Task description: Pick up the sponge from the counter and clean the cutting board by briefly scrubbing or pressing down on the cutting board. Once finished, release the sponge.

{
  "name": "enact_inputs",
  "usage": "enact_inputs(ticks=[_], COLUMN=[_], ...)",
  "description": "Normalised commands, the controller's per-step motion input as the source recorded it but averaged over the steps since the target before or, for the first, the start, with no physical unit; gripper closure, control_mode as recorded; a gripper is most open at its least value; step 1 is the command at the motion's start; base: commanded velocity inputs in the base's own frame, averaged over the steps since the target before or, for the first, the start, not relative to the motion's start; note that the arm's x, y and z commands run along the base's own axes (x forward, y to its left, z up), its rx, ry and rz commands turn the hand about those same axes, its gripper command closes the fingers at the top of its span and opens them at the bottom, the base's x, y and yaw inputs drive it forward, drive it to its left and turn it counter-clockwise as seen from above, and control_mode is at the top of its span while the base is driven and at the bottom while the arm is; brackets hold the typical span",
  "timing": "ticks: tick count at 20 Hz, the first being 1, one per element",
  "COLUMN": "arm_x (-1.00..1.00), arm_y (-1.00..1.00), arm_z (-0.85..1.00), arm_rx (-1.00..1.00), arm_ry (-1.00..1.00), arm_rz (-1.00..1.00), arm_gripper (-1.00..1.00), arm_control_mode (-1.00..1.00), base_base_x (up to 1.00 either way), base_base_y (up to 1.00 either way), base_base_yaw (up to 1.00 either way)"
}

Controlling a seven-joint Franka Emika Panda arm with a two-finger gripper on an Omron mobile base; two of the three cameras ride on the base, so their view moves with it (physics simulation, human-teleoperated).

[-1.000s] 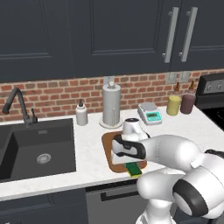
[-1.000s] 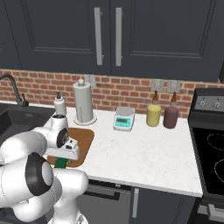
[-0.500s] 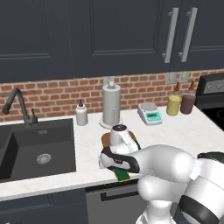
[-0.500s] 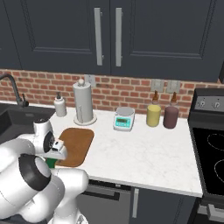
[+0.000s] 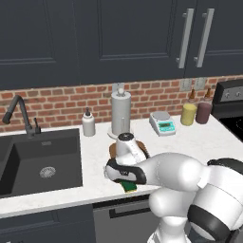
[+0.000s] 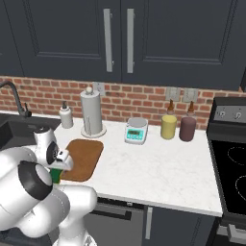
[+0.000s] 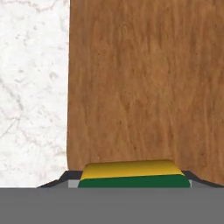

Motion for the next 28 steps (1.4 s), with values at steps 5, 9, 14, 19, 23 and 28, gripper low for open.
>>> enact_inputs(ticks=[5, 9, 14, 19, 23, 28], arm_x=[-0.01, -0.26, 0.05, 0.48, 0.67, 0.76], arm_y=[-0.19, -0.54, -0.93, -0.97, -0.86, -0.64], arm_z=[0.16, 0.87, 0.73, 0.27, 0.10, 0.05], arm_rx=[0.03, 0.21, 0.19, 0.07, 0.01, 0.00], arm_ry=[-0.05, -0.02, -0.01, -0.06, -0.07, -0.08], arm_rz=[0.00, 0.00, 0.00, 0.00, 0.00, 0.00], arm_gripper=[1.00, 1.00, 1.00, 1.00, 1.00, 1.00], arm_control_mode=[-1.00, -1.00, -1.00, -1.00, -1.00, -1.00], base_base_x=[0.00, 0.00, 0.00, 0.00, 0.00, 0.00], base_base_y=[0.00, 0.00, 0.00, 0.00, 0.00, 0.00], base_base_yaw=[0.00, 0.00, 0.00, 0.00, 0.00, 0.00])
